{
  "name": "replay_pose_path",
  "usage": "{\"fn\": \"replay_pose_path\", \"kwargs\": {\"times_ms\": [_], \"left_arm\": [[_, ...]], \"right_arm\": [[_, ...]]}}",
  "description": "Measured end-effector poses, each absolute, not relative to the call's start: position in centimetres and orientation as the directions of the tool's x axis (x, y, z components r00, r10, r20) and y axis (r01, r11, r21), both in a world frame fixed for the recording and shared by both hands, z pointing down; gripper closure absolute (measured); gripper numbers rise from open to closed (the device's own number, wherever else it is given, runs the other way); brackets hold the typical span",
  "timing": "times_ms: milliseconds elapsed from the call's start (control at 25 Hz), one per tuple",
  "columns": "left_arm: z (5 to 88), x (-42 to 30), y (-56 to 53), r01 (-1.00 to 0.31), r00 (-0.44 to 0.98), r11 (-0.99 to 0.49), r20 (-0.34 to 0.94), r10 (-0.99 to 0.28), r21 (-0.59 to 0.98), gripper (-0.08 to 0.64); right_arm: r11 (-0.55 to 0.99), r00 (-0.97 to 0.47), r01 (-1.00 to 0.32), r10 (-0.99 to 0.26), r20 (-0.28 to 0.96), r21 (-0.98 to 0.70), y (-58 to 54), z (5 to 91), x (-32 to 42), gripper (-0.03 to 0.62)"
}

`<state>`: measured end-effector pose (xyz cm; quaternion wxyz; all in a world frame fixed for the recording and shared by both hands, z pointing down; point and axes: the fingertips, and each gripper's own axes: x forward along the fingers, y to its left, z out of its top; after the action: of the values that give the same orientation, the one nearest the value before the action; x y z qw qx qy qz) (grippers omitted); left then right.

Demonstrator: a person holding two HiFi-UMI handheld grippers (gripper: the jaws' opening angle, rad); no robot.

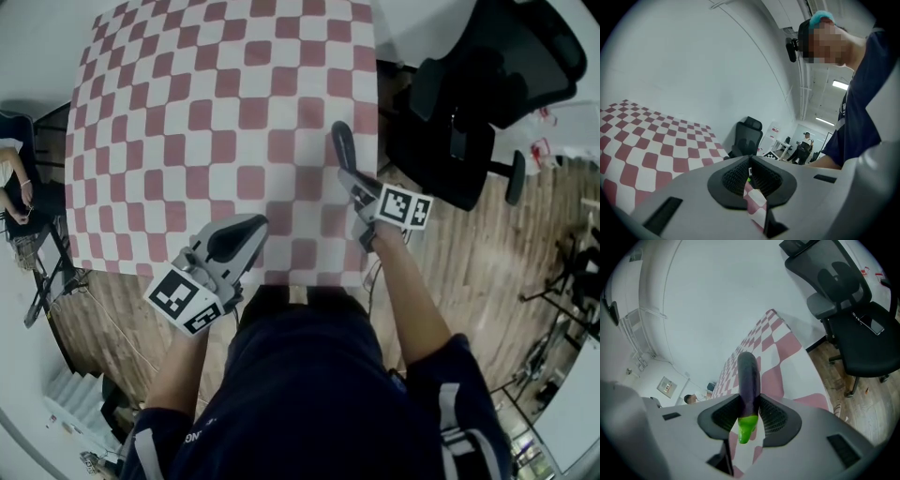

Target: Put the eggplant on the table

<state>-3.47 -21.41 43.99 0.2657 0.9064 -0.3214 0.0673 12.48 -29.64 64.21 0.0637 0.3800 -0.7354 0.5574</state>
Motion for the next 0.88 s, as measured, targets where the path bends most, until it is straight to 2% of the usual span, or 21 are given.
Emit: {"fn": "replay_pose_path", "kwargs": {"times_ms": [720,800,880], "left_arm": [[45.1,-4.2,-22.7,-0.621,0.781,-0.633,0.302,-0.546,0.462,0.52],[45.2,-4.4,-22.6,-0.619,0.783,-0.634,0.3,-0.545,0.464,0.52],[45.2,-4.7,-22.4,-0.616,0.785,-0.636,0.297,-0.544,0.464,0.52]], "right_arm": [[0.068,-0.476,-0.86,-0.461,0.749,-0.505,-31.9,67.6,14.1,0.448],[0.066,-0.453,-0.875,-0.458,0.764,-0.479,-31.7,67.9,14.3,0.402],[0.055,-0.442,-0.88,-0.458,0.772,-0.471,-31.6,68.1,14.3,0.399]]}}
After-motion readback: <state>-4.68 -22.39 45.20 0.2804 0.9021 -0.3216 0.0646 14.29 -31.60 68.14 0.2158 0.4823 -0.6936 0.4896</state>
